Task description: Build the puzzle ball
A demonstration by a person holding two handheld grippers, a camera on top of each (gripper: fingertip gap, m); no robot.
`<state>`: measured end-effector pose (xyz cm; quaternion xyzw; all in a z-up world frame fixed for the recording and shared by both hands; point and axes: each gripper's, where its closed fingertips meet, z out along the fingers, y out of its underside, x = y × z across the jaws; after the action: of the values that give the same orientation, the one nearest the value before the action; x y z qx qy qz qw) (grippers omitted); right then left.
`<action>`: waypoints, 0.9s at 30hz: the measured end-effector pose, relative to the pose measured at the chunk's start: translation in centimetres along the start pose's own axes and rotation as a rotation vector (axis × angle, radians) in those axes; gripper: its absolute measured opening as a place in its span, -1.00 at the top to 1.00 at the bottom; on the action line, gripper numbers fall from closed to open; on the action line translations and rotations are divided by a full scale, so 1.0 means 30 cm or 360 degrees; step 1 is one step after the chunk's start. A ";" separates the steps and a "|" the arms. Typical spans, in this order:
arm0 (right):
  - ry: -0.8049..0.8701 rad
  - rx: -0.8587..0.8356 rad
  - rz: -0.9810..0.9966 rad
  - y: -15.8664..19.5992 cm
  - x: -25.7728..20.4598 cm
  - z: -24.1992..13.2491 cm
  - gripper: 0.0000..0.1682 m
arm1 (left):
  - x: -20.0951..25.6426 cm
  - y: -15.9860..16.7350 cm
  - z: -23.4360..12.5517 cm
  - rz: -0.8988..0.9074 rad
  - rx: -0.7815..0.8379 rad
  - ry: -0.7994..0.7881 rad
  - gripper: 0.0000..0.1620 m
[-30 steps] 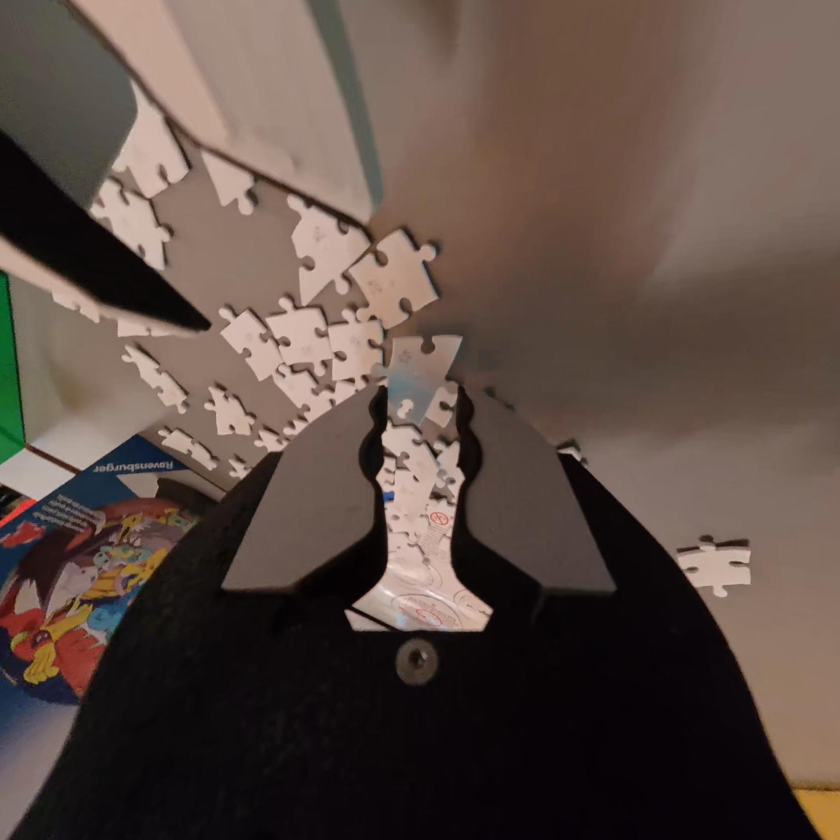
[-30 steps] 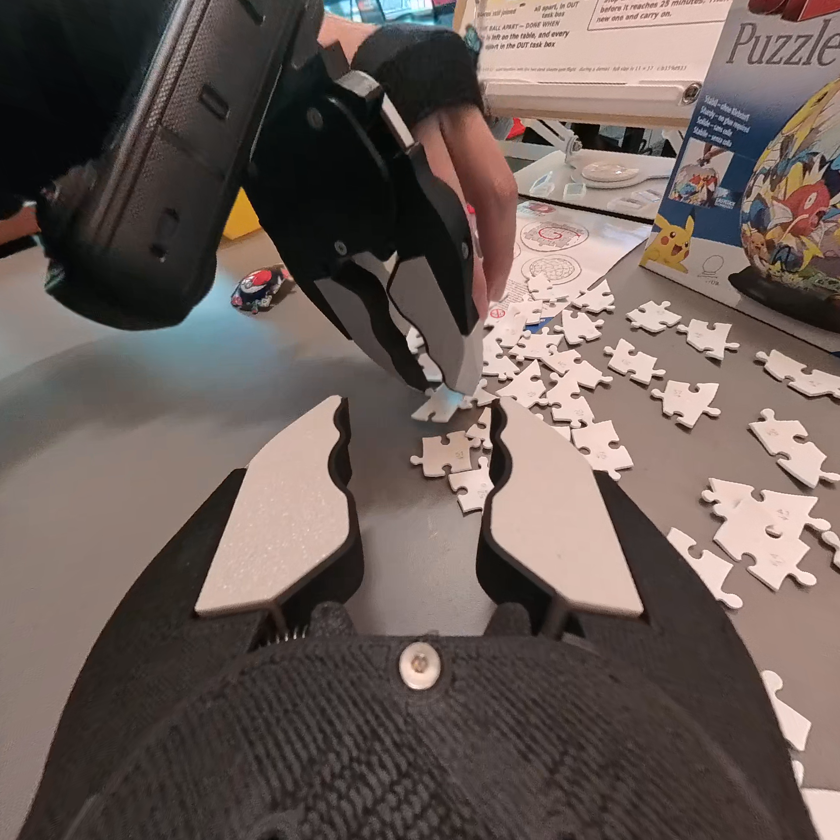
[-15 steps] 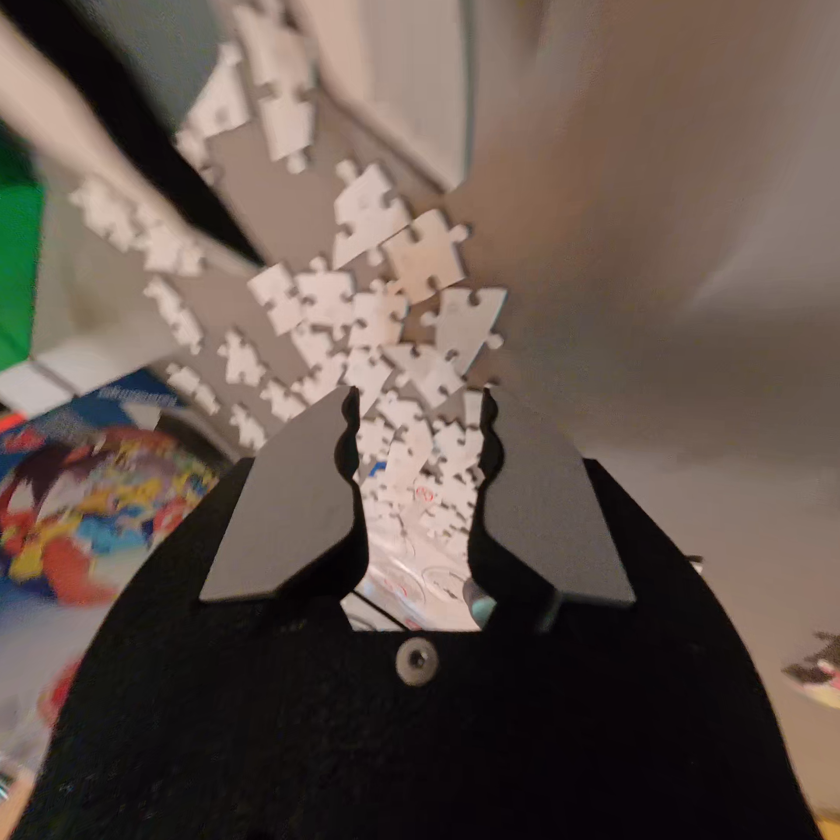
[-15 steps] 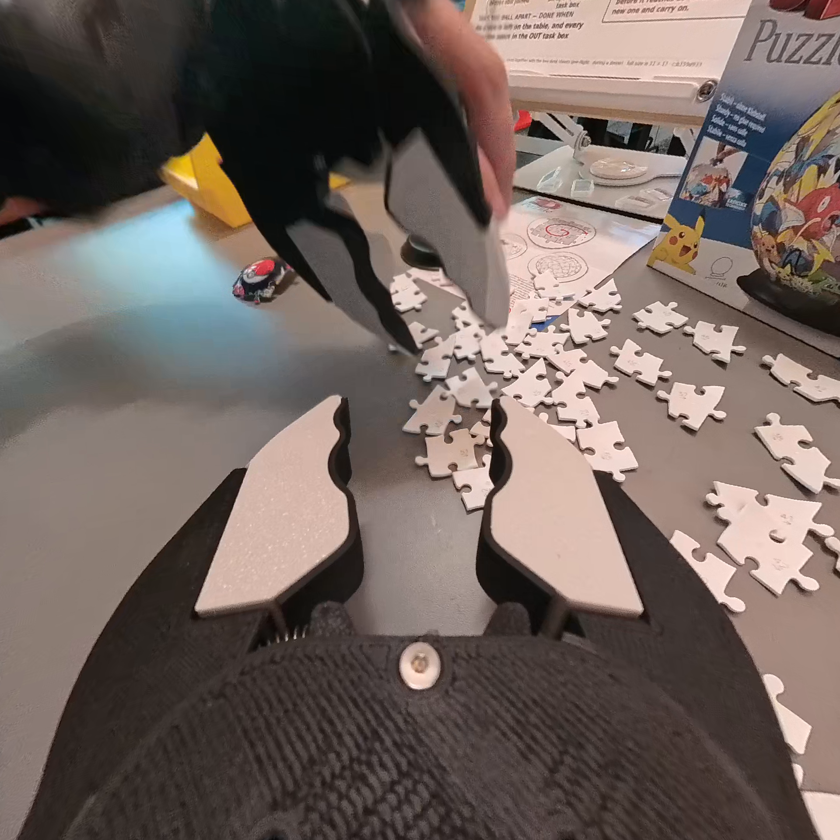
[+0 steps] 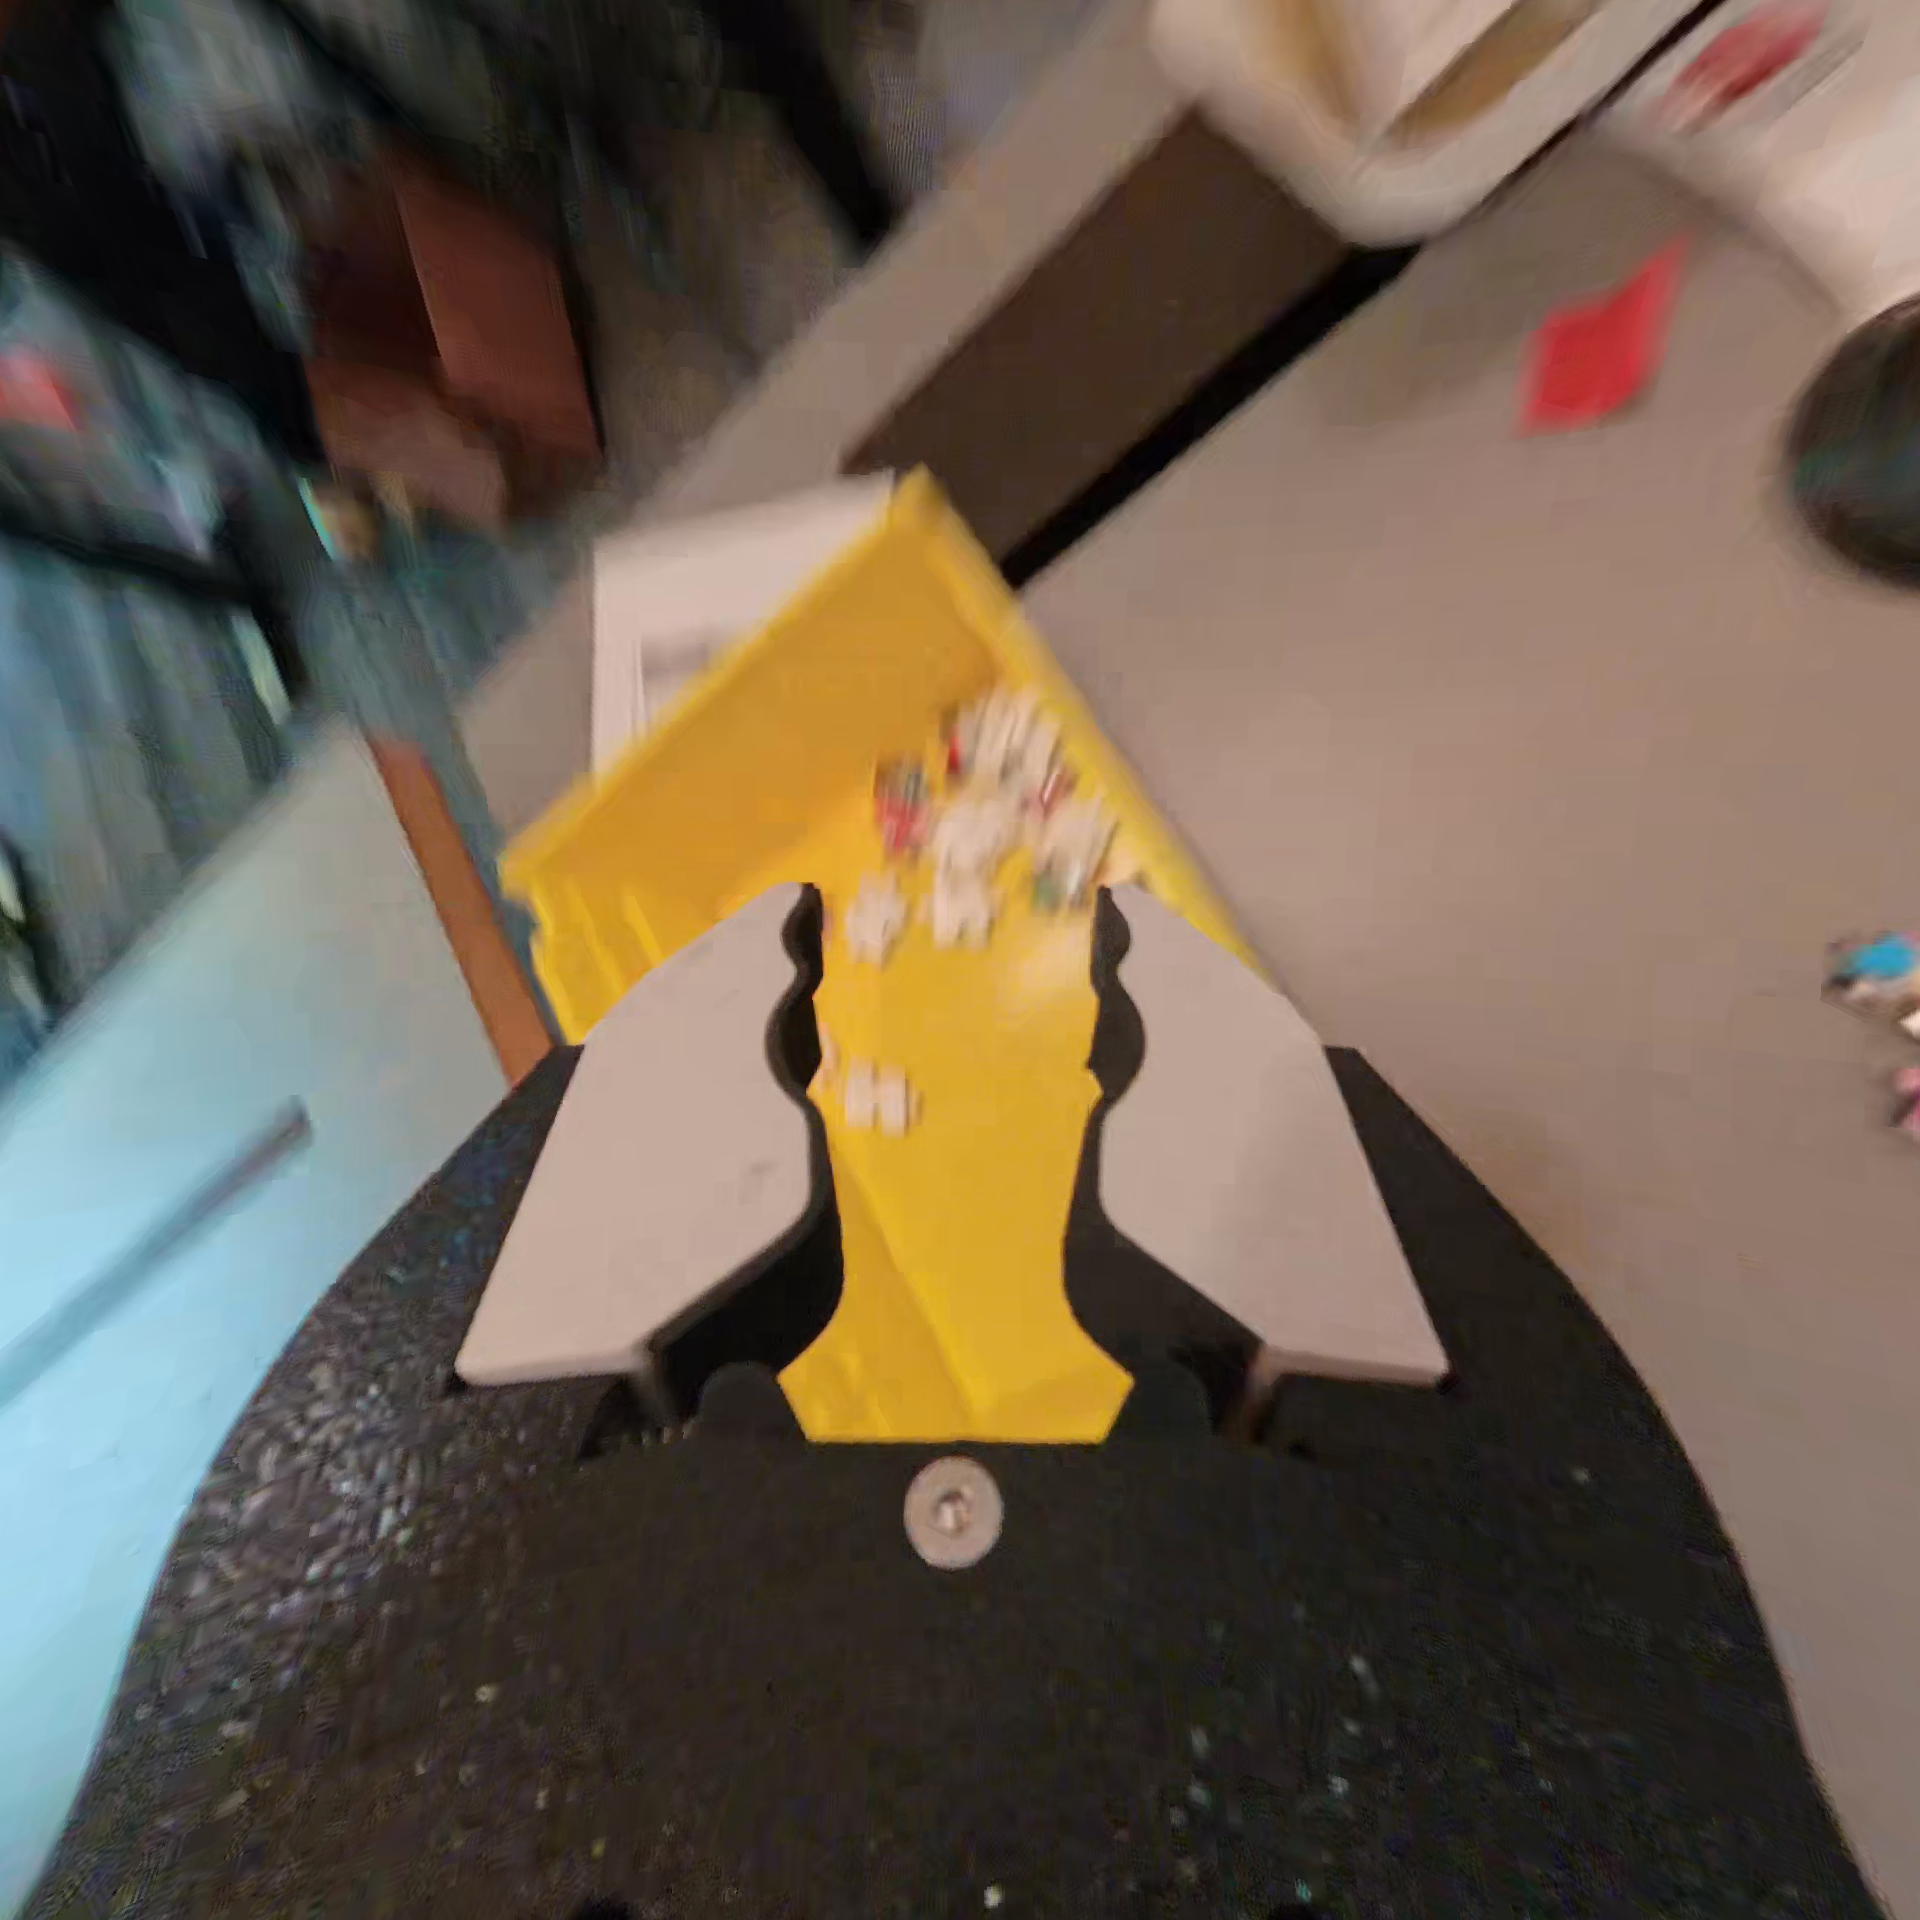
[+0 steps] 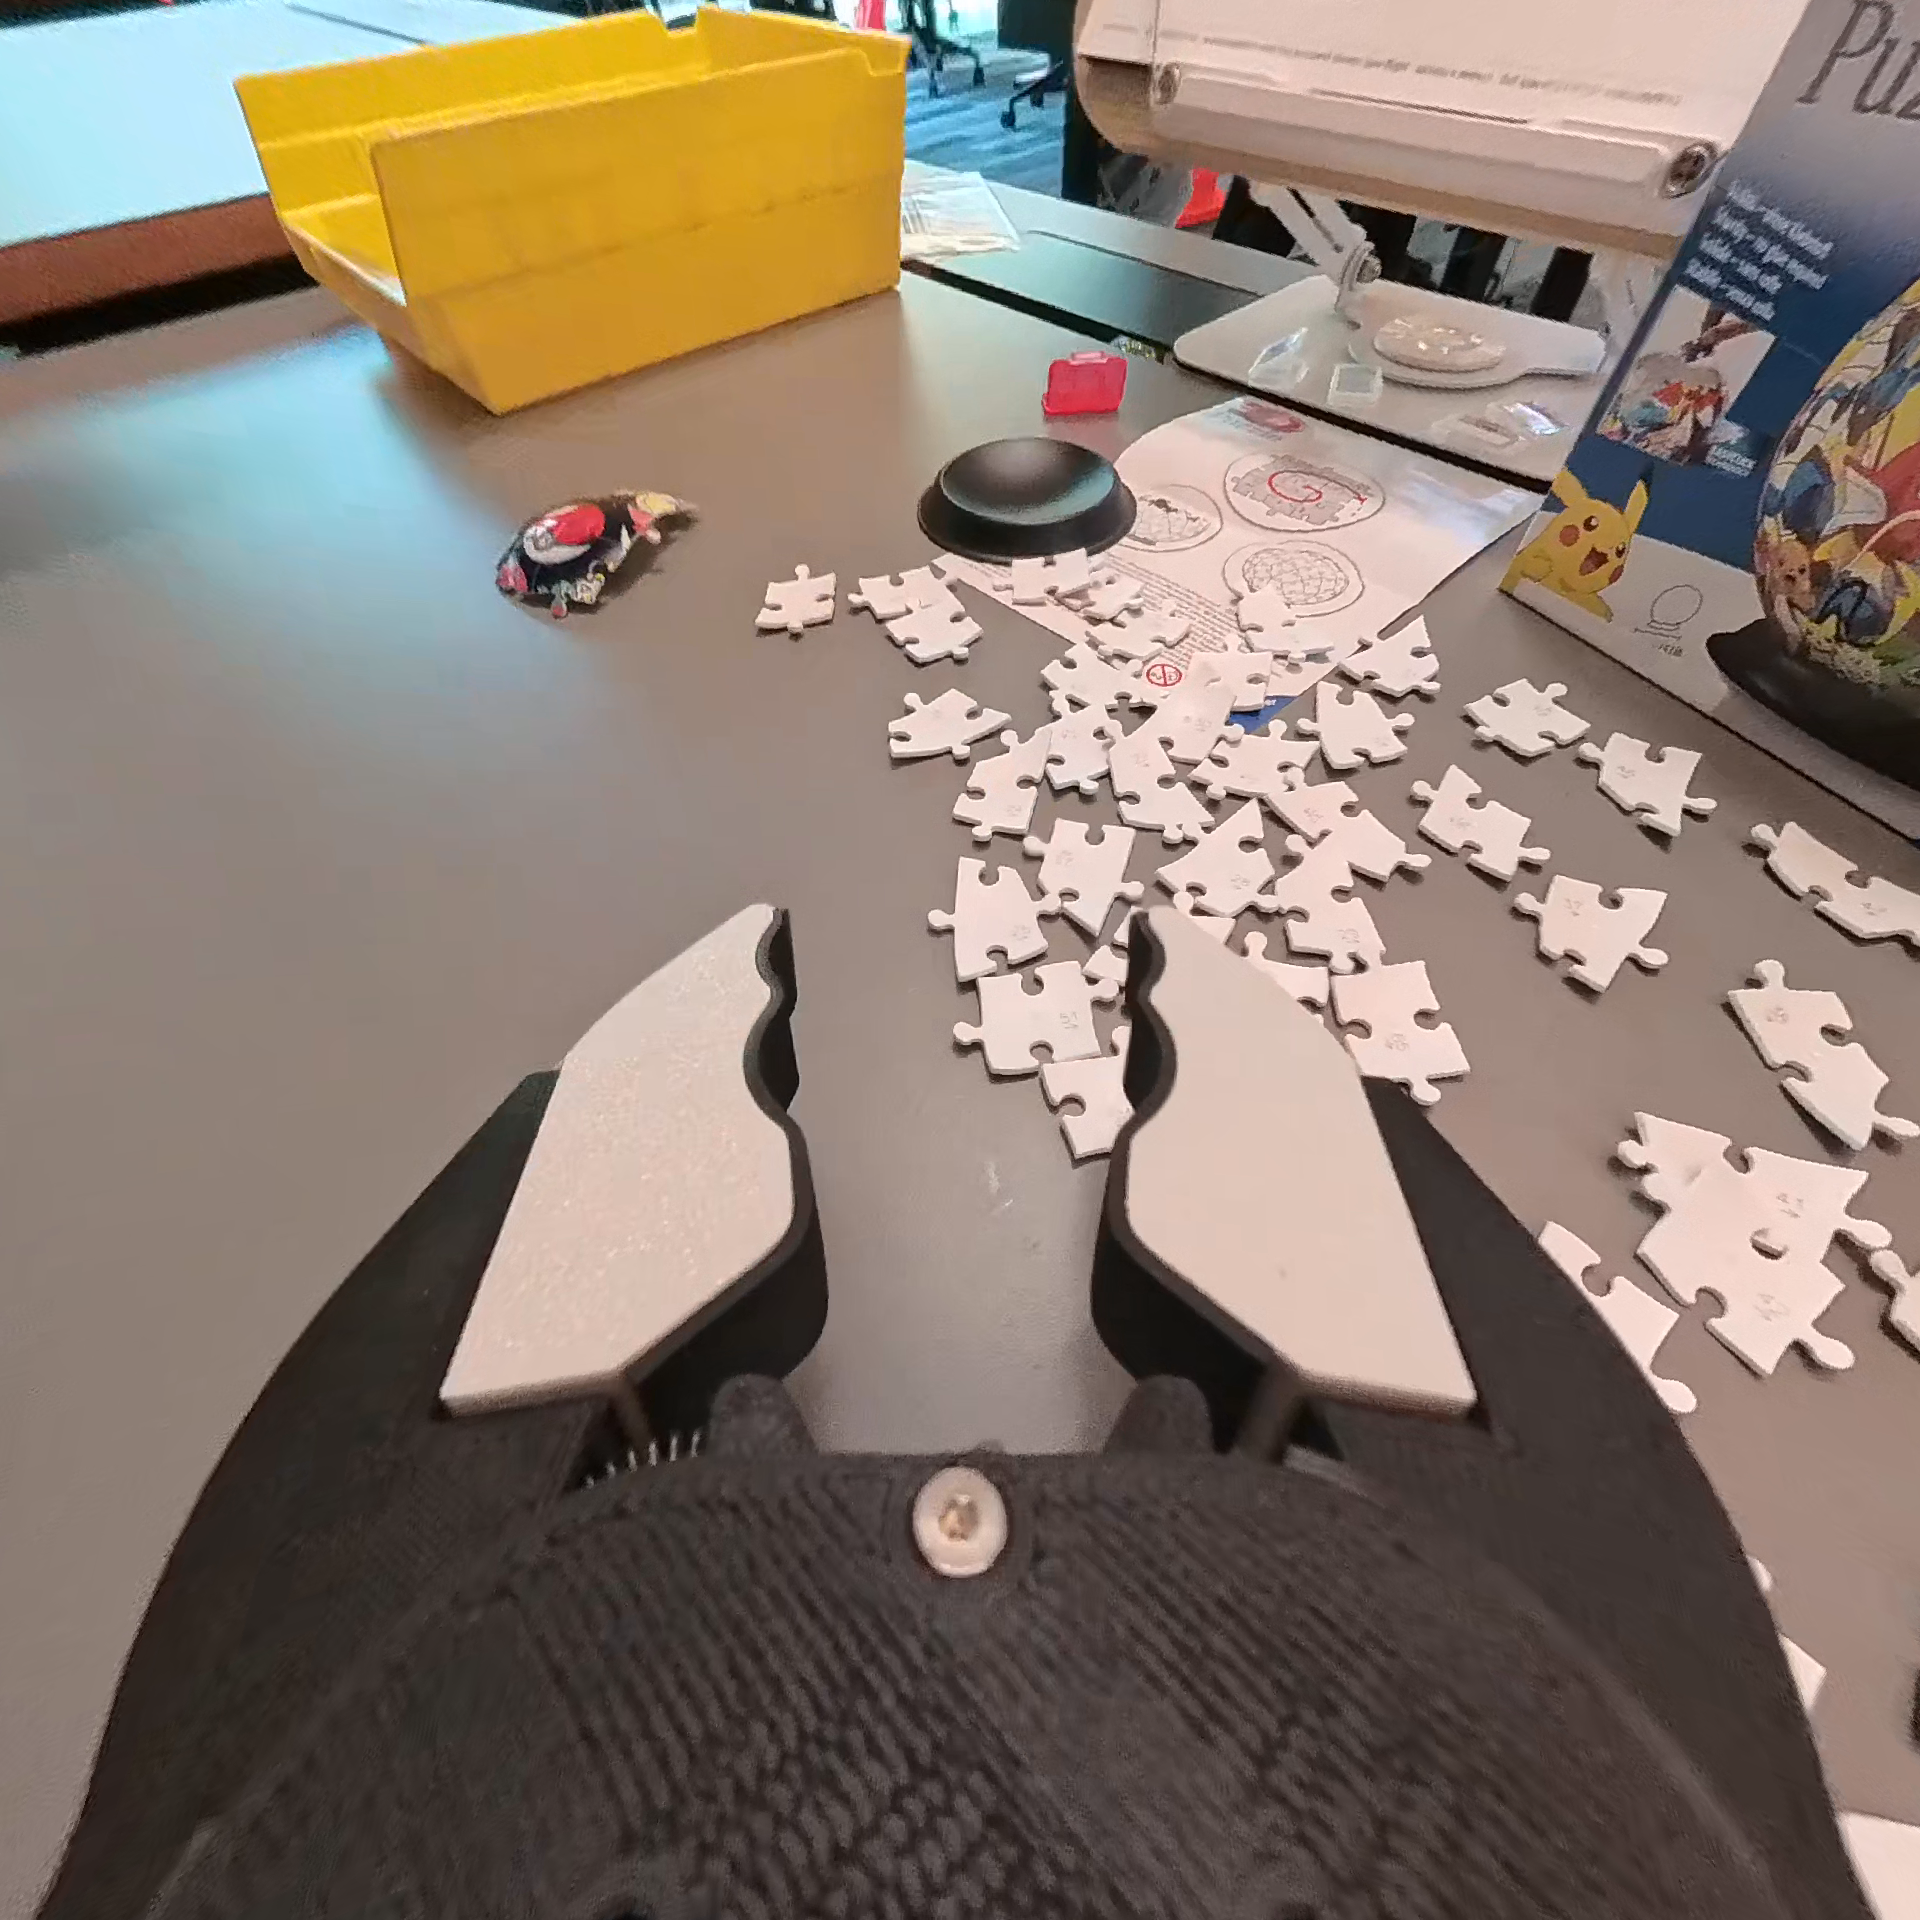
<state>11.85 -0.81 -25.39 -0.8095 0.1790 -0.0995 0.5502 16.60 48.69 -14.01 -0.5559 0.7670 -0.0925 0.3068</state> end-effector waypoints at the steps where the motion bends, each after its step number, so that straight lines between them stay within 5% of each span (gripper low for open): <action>1: 0.0012 -0.0017 -0.0009 0.004 0.001 0.004 0.26 | -0.053 0.083 0.032 -0.0152 -0.0129 0.0026 0.37; 6: 0.0084 -0.0094 -0.0038 0.023 0.012 0.019 0.25 | -0.074 0.361 0.222 -0.0926 -0.0578 0.0279 0.31; 10: 0.0109 -0.0176 -0.0091 0.043 0.008 0.036 0.24 | -0.076 0.496 0.334 -0.1248 -0.0780 0.0072 0.26; 18: 0.0081 -0.0446 -0.0197 0.117 -0.014 0.080 0.19 | -0.083 0.509 0.444 -0.1599 -0.0657 -0.0044 0.26; 27: 0.0137 -0.0287 -0.0162 0.073 0.002 0.051 0.21 | -0.101 0.498 0.460 -0.1549 -0.0578 -0.0043 0.70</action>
<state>12.05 -0.24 -28.00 -0.8587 0.1694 -0.1454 0.4613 13.21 59.65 -31.08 -0.8936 0.4194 -0.0827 0.1368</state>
